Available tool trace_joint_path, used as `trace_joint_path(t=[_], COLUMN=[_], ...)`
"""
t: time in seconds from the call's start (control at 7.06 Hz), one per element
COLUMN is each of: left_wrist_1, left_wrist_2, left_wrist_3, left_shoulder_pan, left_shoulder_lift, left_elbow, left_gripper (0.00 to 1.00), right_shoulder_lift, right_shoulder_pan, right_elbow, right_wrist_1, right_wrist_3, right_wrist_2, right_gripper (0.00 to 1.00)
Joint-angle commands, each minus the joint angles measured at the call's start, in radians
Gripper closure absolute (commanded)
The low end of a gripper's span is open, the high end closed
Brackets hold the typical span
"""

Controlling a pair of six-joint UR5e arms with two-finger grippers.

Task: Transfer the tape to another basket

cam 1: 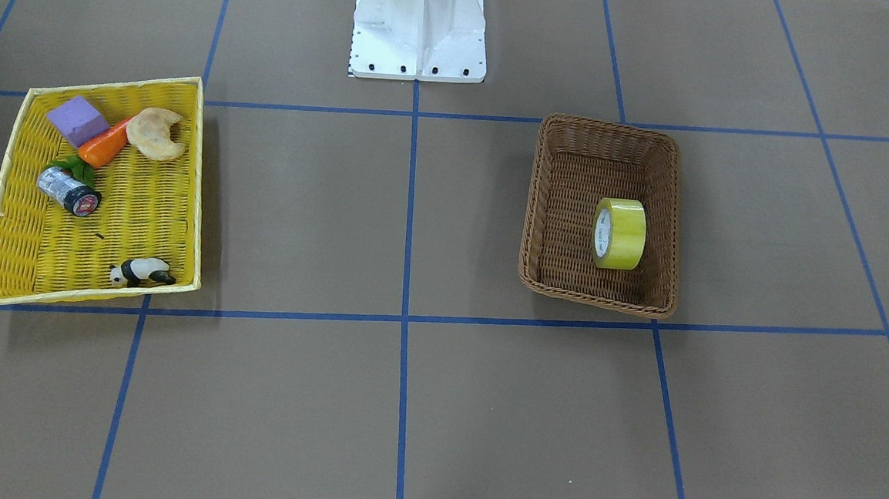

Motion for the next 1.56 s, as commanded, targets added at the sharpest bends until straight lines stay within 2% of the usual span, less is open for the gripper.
trace_joint_path(t=[0.0, 0.28, 0.43, 0.71, 0.85, 1.42], left_wrist_1=[0.298, 0.567, 0.676, 0.805, 0.851, 0.829], left_wrist_2=[-0.009, -0.087, -0.088, -0.086, -0.089, -0.091], left_wrist_3=[0.192, 0.279, 0.304, 0.309, 0.309, 0.300], left_shoulder_pan=[-0.068, -0.101, -0.106, -0.106, -0.109, -0.114], left_shoulder_lift=[-0.005, -0.022, -0.025, -0.024, -0.031, -0.031], left_elbow=[-0.016, -0.027, -0.025, -0.028, -0.040, -0.068], left_gripper=[0.02, 0.01, 0.02, 0.01, 0.01, 0.01], right_shoulder_lift=[-0.006, -0.007, -0.007, -0.006, -0.007, -0.006], right_shoulder_pan=[0.000, 0.000, 0.000, 0.000, 0.000, 0.000], right_elbow=[-0.002, -0.002, -0.004, -0.016, -0.022, -0.025], right_wrist_1=[0.000, -0.002, 0.000, 0.000, 0.000, 0.000], right_wrist_3=[-0.001, -0.002, -0.002, -0.002, -0.002, 0.001], right_wrist_2=[0.001, 0.000, -0.002, 0.000, 0.000, 0.003], right_gripper=[0.00, 0.00, 0.00, 0.00, 0.00, 0.00])
